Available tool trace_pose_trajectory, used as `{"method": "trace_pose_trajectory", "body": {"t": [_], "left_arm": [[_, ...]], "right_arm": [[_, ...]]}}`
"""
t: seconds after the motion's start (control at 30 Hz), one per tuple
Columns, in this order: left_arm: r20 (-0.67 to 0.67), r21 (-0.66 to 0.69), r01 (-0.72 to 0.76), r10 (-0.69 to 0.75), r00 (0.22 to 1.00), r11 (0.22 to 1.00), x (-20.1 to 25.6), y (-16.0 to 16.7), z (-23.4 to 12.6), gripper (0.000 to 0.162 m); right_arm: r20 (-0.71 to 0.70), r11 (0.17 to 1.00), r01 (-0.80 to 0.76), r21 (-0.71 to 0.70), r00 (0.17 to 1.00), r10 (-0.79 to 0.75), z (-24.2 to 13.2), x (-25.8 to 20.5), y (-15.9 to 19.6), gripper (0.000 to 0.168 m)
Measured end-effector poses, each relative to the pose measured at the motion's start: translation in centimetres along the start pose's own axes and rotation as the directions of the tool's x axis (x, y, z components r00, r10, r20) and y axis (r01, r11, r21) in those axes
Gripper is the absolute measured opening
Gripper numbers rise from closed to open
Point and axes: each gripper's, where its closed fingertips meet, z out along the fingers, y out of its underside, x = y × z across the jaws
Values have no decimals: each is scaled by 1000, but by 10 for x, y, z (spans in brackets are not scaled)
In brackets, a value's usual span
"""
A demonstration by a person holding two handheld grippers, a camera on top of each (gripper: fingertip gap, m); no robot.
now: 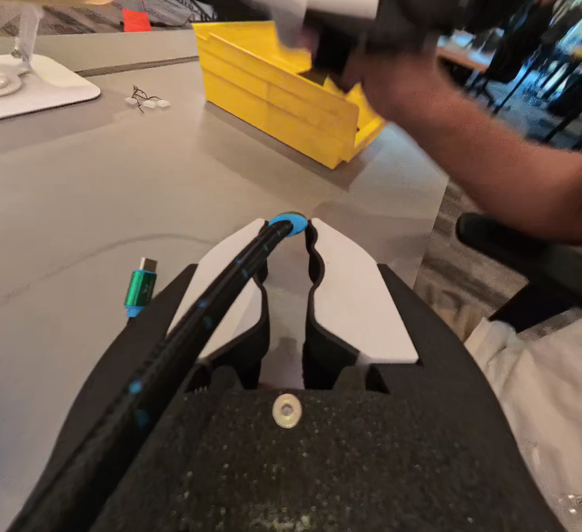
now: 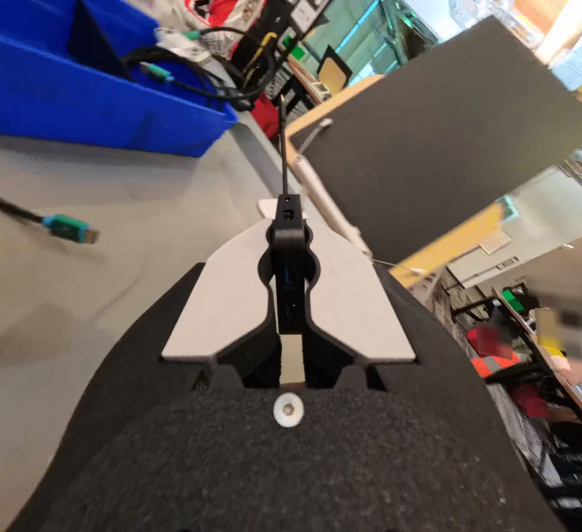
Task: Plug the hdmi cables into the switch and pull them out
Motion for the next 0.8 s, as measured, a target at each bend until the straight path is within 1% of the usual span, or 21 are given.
{"method": "trace_pose_trajectory", "body": {"t": [0.07,0.1,0.13,0.2,0.27,0.3,0.33,0.37,0.43,0.47,0.5,0.53,0.6,0.63,0.67,0.73,0.77,0.8], "left_arm": [[14,-21,-65,65,998,998,3,3,2,22],[3,-25,-69,69,998,997,6,4,2,22],[-13,-31,-63,62,998,998,8,6,3,22],[-35,-56,-55,53,998,997,10,12,6,22],[-32,-85,-65,62,998,994,8,18,9,22],[-29,-94,-70,67,997,993,8,20,10,21],[-30,-100,-73,70,997,992,8,22,10,21],[-36,-105,-76,72,997,992,9,23,11,21],[-35,-109,-84,81,996,990,10,23,12,22],[-39,-114,-88,84,996,990,12,24,12,21],[-44,-122,-87,82,996,989,13,25,13,21],[-40,-124,-81,77,996,989,12,26,13,21],[-45,-126,-61,56,997,990,12,27,14,21],[-48,-126,-51,45,998,991,13,27,14,21],[-51,-123,-43,37,998,992,13,28,15,21],[-51,-130,-40,34,998,991,14,30,15,21],[-46,-130,-47,41,998,990,13,30,15,21],[-47,-133,-51,45,998,990,14,31,14,21]], "right_arm": [[-80,998,-27,-49,997,23,-27,66,0,13],[-82,995,-55,-87,996,48,-42,97,7,13],[-58,980,-90,-176,995,81,-58,124,24,13],[-32,915,-125,-384,992,122,-89,171,75,13],[91,831,-125,-542,974,206,-108,189,127,13],[108,785,-108,-610,970,217,-111,200,154,13],[145,749,-89,-656,959,241,-111,206,177,13],[207,739,-84,-668,933,293,-106,203,193,13],[324,726,-159,-669,817,477,-90,186,211,13],[337,713,-175,-679,789,514,-79,182,224,13],[341,686,-156,-711,776,530,-71,178,241,13],[349,622,-104,-776,751,561,-69,169,260,13],[338,448,39,-893,714,613,-75,149,298,13],[333,374,111,-921,723,605,-77,142,315,13],[330,319,162,-934,736,591,-77,136,331,13],[301,237,197,-951,763,572,-77,128,352,15],[282,229,183,-956,791,543,-74,128,357,24],[263,248,151,-957,812,521,-70,130,355,28]]}}
